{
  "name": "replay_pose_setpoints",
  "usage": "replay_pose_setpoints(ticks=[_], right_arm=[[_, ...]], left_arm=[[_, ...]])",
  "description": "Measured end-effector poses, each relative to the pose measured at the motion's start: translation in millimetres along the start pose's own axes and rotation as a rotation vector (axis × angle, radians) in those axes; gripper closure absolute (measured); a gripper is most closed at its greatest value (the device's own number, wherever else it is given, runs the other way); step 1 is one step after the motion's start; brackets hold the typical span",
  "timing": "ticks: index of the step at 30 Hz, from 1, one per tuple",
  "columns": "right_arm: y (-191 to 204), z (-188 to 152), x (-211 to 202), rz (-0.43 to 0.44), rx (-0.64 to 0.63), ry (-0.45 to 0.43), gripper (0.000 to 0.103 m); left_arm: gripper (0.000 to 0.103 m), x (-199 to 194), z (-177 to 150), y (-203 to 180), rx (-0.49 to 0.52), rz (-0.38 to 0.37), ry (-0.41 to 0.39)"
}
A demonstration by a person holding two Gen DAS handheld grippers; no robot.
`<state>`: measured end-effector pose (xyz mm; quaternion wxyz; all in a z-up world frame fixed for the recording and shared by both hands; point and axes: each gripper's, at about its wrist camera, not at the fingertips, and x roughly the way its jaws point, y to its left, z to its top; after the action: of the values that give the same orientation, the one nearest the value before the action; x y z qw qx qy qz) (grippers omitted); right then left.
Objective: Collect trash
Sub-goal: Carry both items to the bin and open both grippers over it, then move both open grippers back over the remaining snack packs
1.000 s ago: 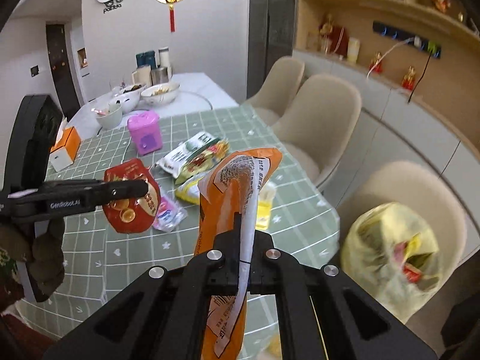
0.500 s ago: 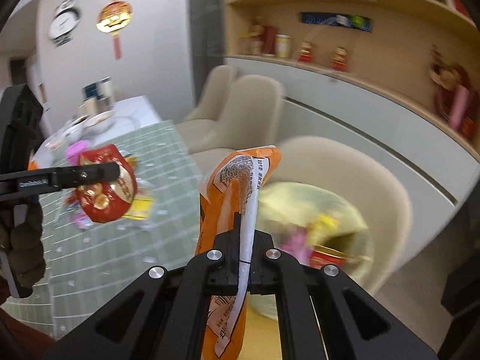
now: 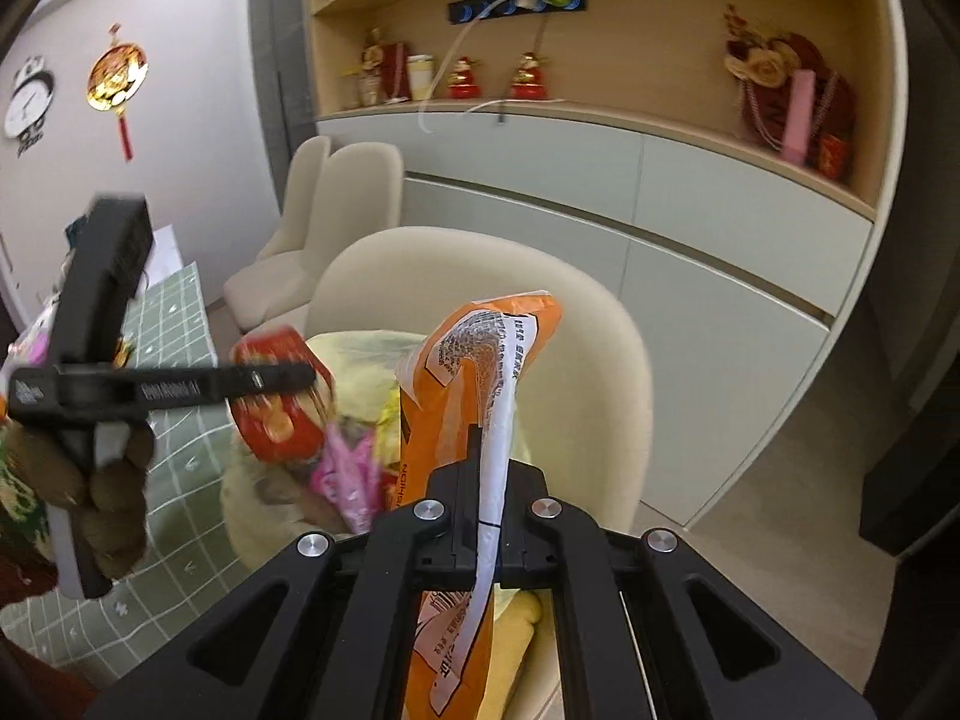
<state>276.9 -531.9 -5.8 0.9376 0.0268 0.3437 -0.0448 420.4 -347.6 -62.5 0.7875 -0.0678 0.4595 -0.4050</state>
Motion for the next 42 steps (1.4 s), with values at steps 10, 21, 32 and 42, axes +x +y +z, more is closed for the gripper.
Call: replay_pose_setpoints(ticks=[10,21,32,42], right_arm=[[9,26,40,0.066,-0.016,-0.052,0.099],[82,0,149,0.223,-0.099,0.244,0.099],[69,-10,159,0.22,-0.021,0.336,0.098],[63,-6,99,0.119,0.029,0.184,0.062]], left_arm=[[0.059,-45,-20,22,-0.102,0.197,-0.079],[0.054,-130,-69,47,-0.193,0.377,-0.179],[0.054,-157,-107,76,-0.314,0.381,-0.209],[0.053,-204,-120,92,-0.322,0.397,-0.248]])
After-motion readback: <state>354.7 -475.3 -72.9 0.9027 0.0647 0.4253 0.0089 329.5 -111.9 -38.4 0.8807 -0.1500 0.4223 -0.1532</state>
